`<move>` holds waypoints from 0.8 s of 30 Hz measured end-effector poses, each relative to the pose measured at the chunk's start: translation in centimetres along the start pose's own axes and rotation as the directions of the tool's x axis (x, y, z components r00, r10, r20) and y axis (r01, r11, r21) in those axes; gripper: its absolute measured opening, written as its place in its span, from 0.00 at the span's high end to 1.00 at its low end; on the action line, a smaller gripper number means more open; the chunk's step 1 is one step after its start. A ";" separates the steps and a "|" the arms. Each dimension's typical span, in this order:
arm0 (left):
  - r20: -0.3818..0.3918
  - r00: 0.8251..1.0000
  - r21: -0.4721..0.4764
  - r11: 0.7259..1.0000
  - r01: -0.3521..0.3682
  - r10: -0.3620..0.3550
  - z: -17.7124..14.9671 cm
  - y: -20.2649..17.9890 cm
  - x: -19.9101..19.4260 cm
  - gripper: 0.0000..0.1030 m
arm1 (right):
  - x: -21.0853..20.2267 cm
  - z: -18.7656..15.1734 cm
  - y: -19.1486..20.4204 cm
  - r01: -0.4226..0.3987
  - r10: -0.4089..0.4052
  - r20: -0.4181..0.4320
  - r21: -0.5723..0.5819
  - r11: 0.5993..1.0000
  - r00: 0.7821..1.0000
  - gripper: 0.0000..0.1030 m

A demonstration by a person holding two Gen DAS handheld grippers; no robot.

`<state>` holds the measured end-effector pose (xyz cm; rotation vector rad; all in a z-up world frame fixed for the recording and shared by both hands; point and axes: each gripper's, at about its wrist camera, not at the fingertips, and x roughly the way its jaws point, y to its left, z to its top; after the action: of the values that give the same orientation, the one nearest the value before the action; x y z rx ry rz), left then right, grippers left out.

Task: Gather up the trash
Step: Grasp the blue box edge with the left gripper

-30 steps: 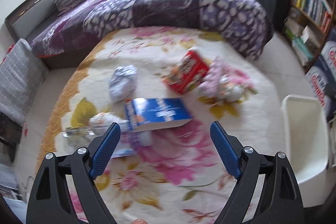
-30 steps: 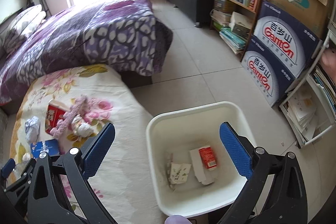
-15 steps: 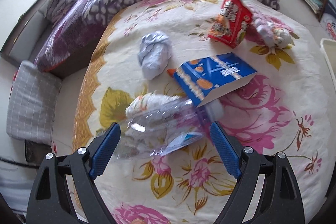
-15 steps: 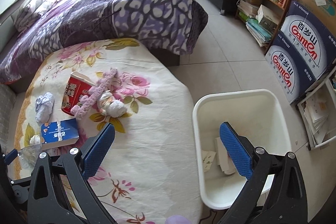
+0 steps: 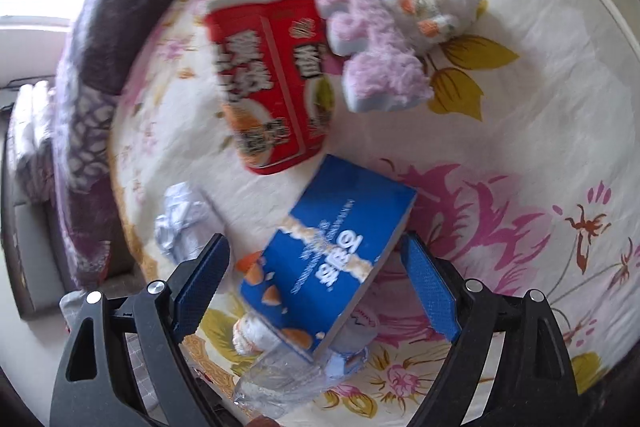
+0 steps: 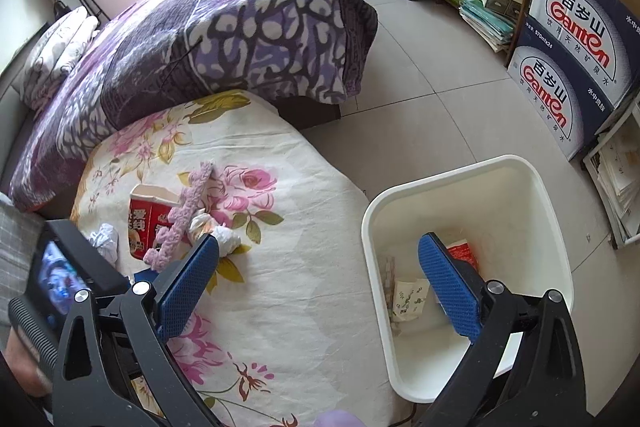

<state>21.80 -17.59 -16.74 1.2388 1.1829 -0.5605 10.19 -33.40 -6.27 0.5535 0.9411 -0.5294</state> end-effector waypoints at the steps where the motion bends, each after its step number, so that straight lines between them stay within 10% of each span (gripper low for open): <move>1: -0.004 1.000 0.002 1.000 0.022 -0.022 0.1 0.1 0.2 0.20 | 0.0 0.1 -0.1 -0.002 0.002 -0.001 0.005 1.000 1.000 0.07; 7: 0.074 0.977 -0.211 0.954 0.211 -0.200 -2.9 2.6 -0.3 0.68 | 0.0 0.5 -0.6 -0.019 0.019 -0.012 0.010 1.000 1.000 0.07; 12: 0.259 0.929 -0.443 0.822 0.357 -0.264 -8.2 5.2 -2.5 0.86 | 0.5 0.0 -0.2 -0.029 0.030 -0.025 0.008 1.000 0.999 0.07; 16: 0.300 0.931 -0.566 0.746 0.350 -0.209 -11.5 6.3 -3.3 0.87 | 1.3 -0.9 0.5 -0.028 0.028 -0.048 0.005 1.000 0.998 0.07; 24: 0.167 0.959 -0.609 0.741 0.282 -0.228 -12.1 5.8 -0.3 0.51 | 2.0 -2.1 1.0 -0.048 0.047 -0.098 -0.004 0.999 0.994 0.07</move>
<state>22.17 -4.78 -12.72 0.4719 1.3334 -0.3568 10.53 -31.67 -8.81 0.5991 1.0203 -0.4592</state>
